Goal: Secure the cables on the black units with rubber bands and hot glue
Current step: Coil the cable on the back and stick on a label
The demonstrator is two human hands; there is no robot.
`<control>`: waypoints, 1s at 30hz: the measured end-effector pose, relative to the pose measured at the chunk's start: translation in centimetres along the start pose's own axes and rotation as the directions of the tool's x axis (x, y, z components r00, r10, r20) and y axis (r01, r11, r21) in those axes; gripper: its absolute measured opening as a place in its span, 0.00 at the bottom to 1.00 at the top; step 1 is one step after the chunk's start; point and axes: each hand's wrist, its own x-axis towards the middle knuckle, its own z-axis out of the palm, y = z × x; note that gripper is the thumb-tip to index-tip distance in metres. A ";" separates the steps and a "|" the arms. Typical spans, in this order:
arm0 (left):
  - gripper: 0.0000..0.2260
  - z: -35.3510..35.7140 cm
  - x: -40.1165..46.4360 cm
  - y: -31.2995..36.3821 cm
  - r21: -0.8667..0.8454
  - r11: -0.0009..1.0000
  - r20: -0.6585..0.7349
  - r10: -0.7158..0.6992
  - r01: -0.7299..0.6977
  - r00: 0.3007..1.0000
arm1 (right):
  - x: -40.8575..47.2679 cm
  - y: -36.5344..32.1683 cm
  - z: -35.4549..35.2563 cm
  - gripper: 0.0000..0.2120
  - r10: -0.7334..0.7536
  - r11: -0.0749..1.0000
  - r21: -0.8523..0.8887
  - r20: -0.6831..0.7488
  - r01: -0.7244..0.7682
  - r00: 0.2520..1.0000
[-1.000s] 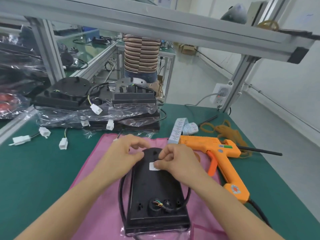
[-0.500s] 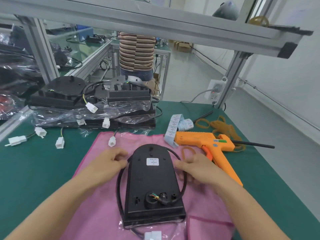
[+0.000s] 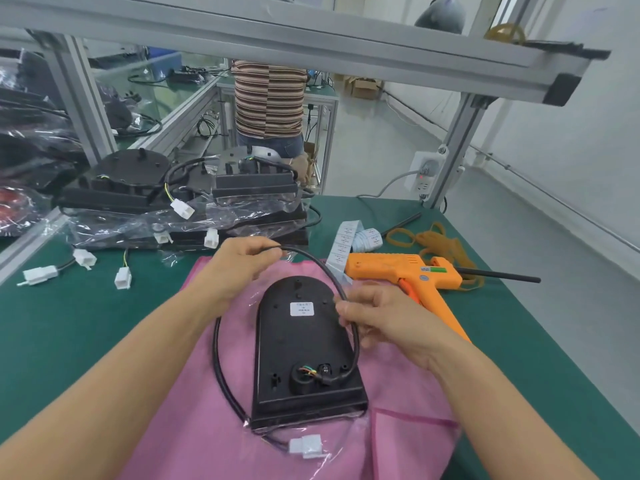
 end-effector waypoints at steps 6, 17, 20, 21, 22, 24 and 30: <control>0.08 -0.3 -1.0 -1.8 -0.092 0.986 -0.116 -0.149 0.139 0.982 | -2.8 0.1 -1.2 0.18 0.014 0.999 -0.046 0.212 -0.004 0.977; 0.10 4.6 -3.2 -3.2 0.430 0.903 -0.332 0.147 0.011 0.932 | -2.1 0.3 1.6 0.11 -0.151 0.988 0.003 0.119 0.151 0.981; 0.09 4.8 -3.2 -3.1 0.427 0.904 -0.324 0.147 0.006 0.934 | -1.8 0.1 2.3 0.09 -0.139 0.961 -0.223 0.120 0.163 0.983; 0.08 4.6 -3.1 -3.3 0.416 0.909 -0.334 0.134 0.018 0.933 | -1.8 0.1 2.4 0.10 -0.138 0.935 -0.317 0.081 0.157 0.987; 0.08 4.4 -3.1 -3.5 0.409 0.912 -0.344 0.114 0.040 0.932 | -1.8 0.2 2.6 0.12 -0.142 0.909 -0.393 0.029 0.142 0.989; 0.11 3.8 -2.9 -4.0 0.374 0.924 -0.352 0.065 0.077 0.934 | -2.0 0.6 3.1 0.23 -0.163 0.871 -0.481 -0.096 0.097 0.982; 0.08 1.5 -1.7 -4.0 0.241 0.969 -0.182 -0.002 0.047 0.983 | -3.1 2.2 4.8 0.30 -0.359 0.677 -0.723 -0.164 0.136 0.919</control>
